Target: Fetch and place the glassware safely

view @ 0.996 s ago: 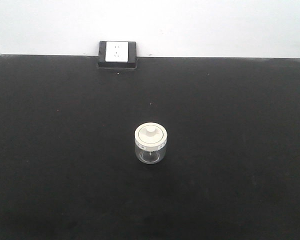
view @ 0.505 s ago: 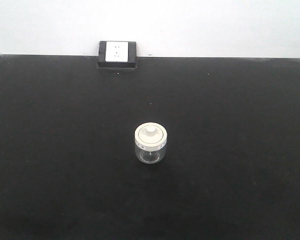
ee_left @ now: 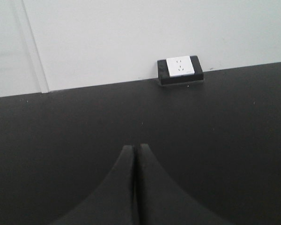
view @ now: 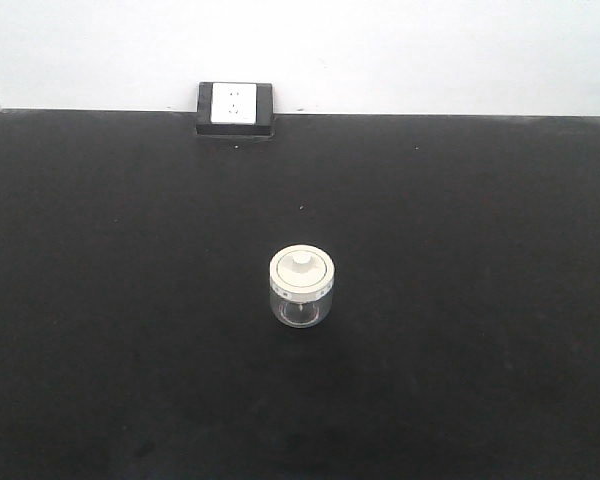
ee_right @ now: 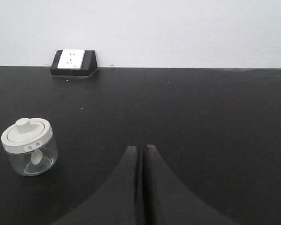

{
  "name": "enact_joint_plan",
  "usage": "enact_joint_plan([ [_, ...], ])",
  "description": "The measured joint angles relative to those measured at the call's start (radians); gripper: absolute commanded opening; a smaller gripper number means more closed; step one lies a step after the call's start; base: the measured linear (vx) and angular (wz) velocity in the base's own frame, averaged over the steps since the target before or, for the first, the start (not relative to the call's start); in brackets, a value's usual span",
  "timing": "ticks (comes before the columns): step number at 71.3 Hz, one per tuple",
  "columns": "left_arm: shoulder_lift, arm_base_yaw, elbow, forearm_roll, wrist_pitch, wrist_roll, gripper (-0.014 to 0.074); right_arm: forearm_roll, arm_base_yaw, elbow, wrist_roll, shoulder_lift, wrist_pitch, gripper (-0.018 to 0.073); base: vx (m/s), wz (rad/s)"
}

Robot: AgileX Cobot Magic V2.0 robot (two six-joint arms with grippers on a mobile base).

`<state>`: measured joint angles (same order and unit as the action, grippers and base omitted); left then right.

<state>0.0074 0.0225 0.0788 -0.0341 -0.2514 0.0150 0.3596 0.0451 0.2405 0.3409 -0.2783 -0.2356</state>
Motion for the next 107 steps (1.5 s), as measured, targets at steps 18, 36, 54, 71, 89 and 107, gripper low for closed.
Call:
enact_joint_plan([
  [18,-0.019,0.000,-0.106,0.001,0.091,0.000,-0.0007,0.000,0.000,0.000,0.000,0.000,-0.003,-0.0003,0.00,0.00],
  [36,-0.019,0.000,-0.106,0.001,0.148,0.000,-0.0007,0.000,0.000,0.000,0.000,0.000,-0.004,-0.0003,0.00,0.00],
  [54,-0.019,0.000,-0.106,0.001,0.148,0.000,-0.0007,0.000,0.000,0.000,0.000,0.000,-0.004,-0.0003,0.00,0.00],
  [71,-0.019,0.000,-0.106,0.001,0.148,0.000,-0.0007,0.000,0.000,0.000,0.000,0.000,-0.004,-0.0003,0.00,0.00],
  [89,-0.019,0.000,-0.106,0.001,0.148,0.000,-0.0007,0.000,0.000,0.000,0.000,0.000,-0.004,-0.0003,0.00,0.00],
  [107,-0.019,0.000,-0.106,0.001,0.148,0.000,-0.0007,-0.005,0.000,0.000,0.002,0.000,-0.003,-0.0003,0.00,0.00],
])
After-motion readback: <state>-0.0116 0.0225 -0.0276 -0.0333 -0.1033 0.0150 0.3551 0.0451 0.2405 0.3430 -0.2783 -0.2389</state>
